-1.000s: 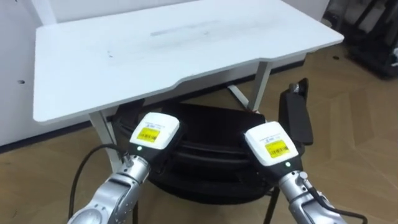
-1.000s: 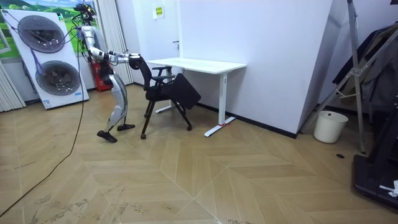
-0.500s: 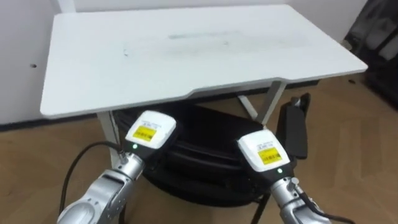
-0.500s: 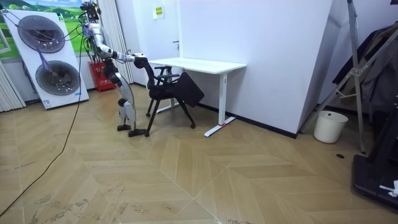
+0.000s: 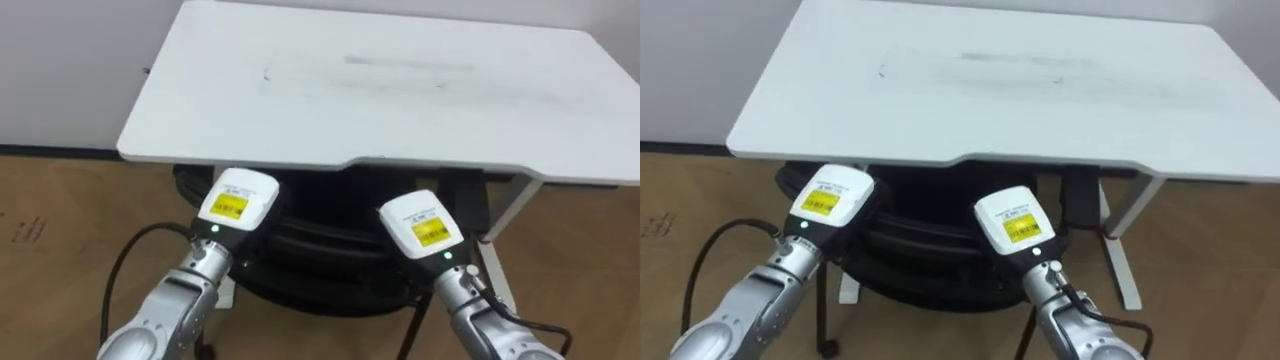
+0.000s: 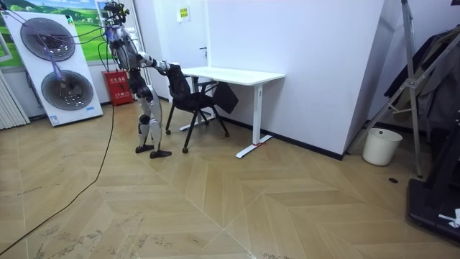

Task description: Push chair

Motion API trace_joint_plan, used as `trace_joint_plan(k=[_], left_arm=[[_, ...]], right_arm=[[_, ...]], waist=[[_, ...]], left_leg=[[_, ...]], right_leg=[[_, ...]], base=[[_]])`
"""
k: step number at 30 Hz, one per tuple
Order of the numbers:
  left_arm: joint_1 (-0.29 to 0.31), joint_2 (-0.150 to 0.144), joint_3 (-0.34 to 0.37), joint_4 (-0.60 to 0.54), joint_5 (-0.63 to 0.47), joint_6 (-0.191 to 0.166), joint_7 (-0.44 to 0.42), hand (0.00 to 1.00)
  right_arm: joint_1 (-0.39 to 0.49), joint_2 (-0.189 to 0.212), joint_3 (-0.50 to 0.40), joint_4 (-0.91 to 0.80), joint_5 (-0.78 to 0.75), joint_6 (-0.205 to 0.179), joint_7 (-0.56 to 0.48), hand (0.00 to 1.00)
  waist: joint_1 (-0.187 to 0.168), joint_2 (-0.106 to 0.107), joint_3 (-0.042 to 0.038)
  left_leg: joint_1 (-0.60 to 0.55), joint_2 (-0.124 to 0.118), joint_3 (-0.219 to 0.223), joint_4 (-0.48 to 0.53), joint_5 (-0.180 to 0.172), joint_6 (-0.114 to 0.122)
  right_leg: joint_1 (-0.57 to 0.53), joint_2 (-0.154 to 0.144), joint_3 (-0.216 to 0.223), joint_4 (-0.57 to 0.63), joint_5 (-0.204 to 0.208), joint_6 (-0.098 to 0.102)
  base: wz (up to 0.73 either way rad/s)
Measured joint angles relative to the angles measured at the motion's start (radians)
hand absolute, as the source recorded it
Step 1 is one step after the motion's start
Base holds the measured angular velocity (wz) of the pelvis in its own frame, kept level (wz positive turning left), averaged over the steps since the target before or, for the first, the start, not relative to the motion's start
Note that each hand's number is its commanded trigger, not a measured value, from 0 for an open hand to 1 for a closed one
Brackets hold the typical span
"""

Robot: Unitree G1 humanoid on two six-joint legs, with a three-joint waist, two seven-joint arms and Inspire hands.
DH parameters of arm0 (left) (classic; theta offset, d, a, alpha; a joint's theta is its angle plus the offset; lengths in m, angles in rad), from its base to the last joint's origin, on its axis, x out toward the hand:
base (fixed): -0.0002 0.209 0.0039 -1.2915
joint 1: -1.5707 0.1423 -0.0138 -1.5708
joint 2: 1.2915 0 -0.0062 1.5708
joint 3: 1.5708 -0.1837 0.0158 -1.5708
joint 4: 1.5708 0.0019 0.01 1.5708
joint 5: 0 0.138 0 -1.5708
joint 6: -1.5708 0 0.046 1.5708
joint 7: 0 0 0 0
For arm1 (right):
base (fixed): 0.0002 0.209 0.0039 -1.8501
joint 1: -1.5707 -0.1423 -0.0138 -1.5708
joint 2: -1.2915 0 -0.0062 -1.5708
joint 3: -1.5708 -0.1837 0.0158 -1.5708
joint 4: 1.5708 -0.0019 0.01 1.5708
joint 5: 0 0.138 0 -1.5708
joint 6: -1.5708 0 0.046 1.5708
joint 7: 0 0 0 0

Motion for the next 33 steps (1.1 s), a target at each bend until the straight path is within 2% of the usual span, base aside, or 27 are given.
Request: trace_joint_plan(k=[3, 4, 7, 8, 9, 10, 11, 12, 13, 14, 15, 16, 17, 18, 19, 21, 23, 26, 27, 29, 32, 33], left_arm=[[0.007, 0.006, 0.005, -0.01, -0.004, 0.0, 0.001, 1.0], [0.013, 0.01, 0.005, -0.013, -0.004, -0.001, 0.0, 1.0], [0.019, 0.012, 0.005, -0.014, -0.002, -0.001, 0.005, 1.0], [0.02, 0.012, 0.007, -0.015, -0.002, -0.001, 0.005, 1.0], [0.022, 0.012, 0.009, -0.015, -0.002, -0.001, 0.004, 1.0], [0.024, 0.012, 0.012, -0.015, -0.003, -0.001, 0.004, 0.79], [0.026, 0.012, 0.013, -0.015, -0.004, -0.001, 0.004, 0.21], [0.028, 0.012, 0.016, -0.014, -0.006, -0.001, 0.004, 0.06], [0.03, 0.012, 0.019, -0.013, -0.006, -0.001, 0.004, 0.0], [0.03, 0.013, 0.019, -0.008, -0.007, -0.001, 0.004, 0.0], [0.03, 0.012, 0.018, 0.001, -0.009, 0.001, 0.004, 0.0], [0.032, 0.007, 0.017, 0.013, -0.016, 0.006, 0.005, 0.0], [0.032, 0.002, 0.017, 0.017, -0.022, 0.012, 0.005, 0.0], [0.033, -0.013, 0.017, 0.026, -0.032, 0.029, 0.004, 0.0], [0.034, -0.029, 0.017, 0.035, -0.044, 0.046, 0.006, 0.0], [0.034, -0.05, 0.018, 0.046, -0.067, 0.058, 0.008, 0.0], [0.034, -0.061, 0.021, 0.046, -0.073, 0.069, 0.012, 0.0], [0.036, -0.072, 0.025, 0.032, -0.083, 0.077, 0.025, 0.0], [0.038, -0.071, 0.027, 0.026, -0.095, 0.077, 0.027, 0.0], [0.056, -0.07, 0.032, 0.009, -0.117, 0.081, 0.027, 0.0], [0.087, -0.073, 0.04, -0.012, -0.134, 0.088, 0.032, 0.0], [0.094, -0.073, 0.04, -0.015, -0.139, 0.086, 0.041, 0.0]], right_arm=[[-0.002, 0.004, 0.004, -0.002, 0.0, -0.001, 0.0, 1.0], [-0.002, 0.006, 0.004, 0.003, 0.0, -0.004, 0.0, 1.0], [-0.001, 0.008, 0.005, 0.008, 0.0, -0.009, 0.001, 1.0], [-0.001, 0.01, 0.004, 0.007, -0.002, -0.01, 0.001, 0.94], [0.002, 0.012, 0.004, 0.004, -0.003, -0.01, 0.003, 0.64], [0.003, 0.013, 0.004, 0.0, -0.004, -0.009, 0.006, 0.04], [0.003, 0.014, 0.004, -0.003, -0.004, -0.01, 0.009, 0.0], [0.005, 0.015, 0.005, -0.004, -0.004, -0.01, 0.01, 0.0], [0.007, 0.022, 0.005, -0.002, -0.002, -0.01, 0.01, 0.0], [0.007, 0.026, 0.005, 0.003, -0.001, -0.01, 0.01, 0.0], [0.006, 0.032, 0.004, 0.01, 0.007, -0.01, 0.016, 0.0], [0.003, 0.04, 0.002, 0.032, 0.019, -0.01, 0.02, 0.0], [0.002, 0.048, -0.002, 0.043, 0.028, -0.01, 0.02, 0.0], [0.004, 0.059, -0.01, 0.057, 0.041, -0.01, 0.021, 0.0], [0.006, 0.062, -0.016, 0.067, 0.046, -0.01, 0.021, 0.0], [0.008, 0.063, -0.021, 0.076, 0.046, -0.011, 0.03, 0.0], [0.007, 0.064, -0.028, 0.075, 0.046, -0.011, 0.044, 0.0], [0.019, 0.066, -0.05, 0.036, 0.042, -0.01, 0.064, 0.0], [0.021, 0.067, -0.056, 0.029, 0.042, -0.011, 0.068, 0.0], [0.026, 0.068, -0.057, 0.023, 0.043, -0.016, 0.07, 0.0], [0.041, 0.067, -0.057, -0.005, 0.046, -0.018, 0.063, 0.0], [0.054, 0.067, -0.062, -0.02, 0.048, -0.019, 0.058, 0.0]], waist=[[-0.002, -0.001, 0.0008], [-0.004, 0.003, 0.0033], [-0.002, 0.003, 0.0006], [-0.001, 0.004, 0.0004], [-0.001, 0.007, -0.0028], [0.0, 0.009, -0.0051], [0.0, 0.011, -0.0062], [0.002, 0.015, -0.0065], [0.001, 0.017, -0.0061], [0.0, 0.017, -0.0064], [-0.005, 0.015, -0.0067], [-0.003, 0.016, -0.0069], [-0.005, 0.015, -0.0059], [-0.007, 0.015, -0.0066], [-0.009, 0.016, -0.0052], [-0.015, 0.018, -0.0055], [-0.025, 0.018, -0.0075], [-0.029, 0.021, -0.0107], [-0.029, 0.022, -0.0093], [-0.029, 0.021, -0.0123], [-0.031, 0.038, -0.017], [-0.032, 0.042, -0.0173]], left_leg=[[0.007, 0.0, 0.0, -0.004, -0.002, 0.003], [0.012, 0.006, 0.0, -0.006, -0.004, 0.004], [0.015, 0.011, -0.003, -0.005, -0.009, 0.002], [0.016, 0.012, -0.003, -0.004, -0.01, 0.0], [0.016, 0.015, -0.005, -0.003, -0.014, -0.005], [0.015, 0.021, -0.006, 0.004, -0.017, -0.01], [0.014, 0.026, -0.003, 0.013, -0.022, -0.013], [0.011, 0.035, 0.0, 0.038, -0.034, -0.021], [0.005, 0.043, 0.004, 0.076, -0.04, -0.027], [-0.005, 0.045, 0.012, 0.104, -0.041, -0.028], [-0.027, 0.051, 0.032, 0.177, -0.041, -0.028], [-0.046, 0.066, 0.062, 0.24, -0.04, -0.029], [-0.054, 0.073, 0.074, 0.263, -0.039, -0.03], [-0.061, 0.088, 0.102, 0.306, -0.039, -0.031], [-0.063, 0.1, 0.127, 0.329, -0.035, -0.035], [-0.062, 0.1, 0.129, 0.327, -0.032, -0.039], [-0.045, 0.092, 0.134, 0.277, -0.033, -0.039], [0.012, 0.071, 0.147, 0.118, -0.033, -0.039], [0.036, 0.059, 0.149, 0.059, -0.03, -0.034], [0.059, 0.047, 0.158, 0.0, -0.004, -0.029], [0.09, 0.039, 0.184, -0.077, 0.029, -0.024], [0.1, 0.028, 0.184, -0.096, 0.037, -0.023]], right_leg=[[0.01, -0.001, -0.001, -0.003, -0.007, 0.01], [0.016, 0.001, 0.001, -0.009, -0.009, 0.012], [0.019, 0.008, 0.006, -0.02, -0.021, 0.021], [0.018, 0.009, 0.006, -0.02, -0.027, 0.019], [0.014, 0.019, 0.008, -0.02, -0.034, 0.012], [0.012, 0.023, 0.019, -0.02, -0.038, 0.006], [0.014, 0.027, 0.021, -0.018, -0.041, 0.003], [0.022, 0.035, 0.017, -0.012, -0.05, -0.003], [0.025, 0.036, 0.013, 0.005, -0.064, -0.009], [0.025, 0.035, 0.009, 0.014, -0.07, -0.011], [0.027, 0.032, 0.001, 0.027, -0.083, -0.014], [0.036, 0.03, -0.003, 0.044, -0.095, -0.018], [0.042, 0.029, -0.008, 0.05, -0.101, -0.021], [0.05, 0.026, -0.022, 0.06, -0.11, -0.026], [0.064, 0.026, -0.03, 0.061, -0.115, -0.024], [0.076, 0.026, -0.032, 0.061, -0.118, -0.021], [0.075, 0.026, -0.027, 0.057, -0.115, -0.019], [0.058, 0.021, -0.014, 0.049, -0.093, -0.014], [0.05, 0.02, -0.009, 0.046, -0.084, -0.017], [0.048, 0.018, 0.008, 0.027, -0.068, -0.016], [0.048, 0.018, 0.032, -0.003, -0.043, -0.017], [0.052, 0.018, 0.034, -0.01, -0.04, -0.015]], base=[[0.11], [0.0], [-0.03], [-0.05], [-0.04], [0.0], [0.0], [0.05], [0.09], [0.17], [0.12], [0.1], [0.06], [0.14], [0.15], [0.18], [0.12], [-0.02], [-0.16], [-0.22], [-0.2], [0.0]])
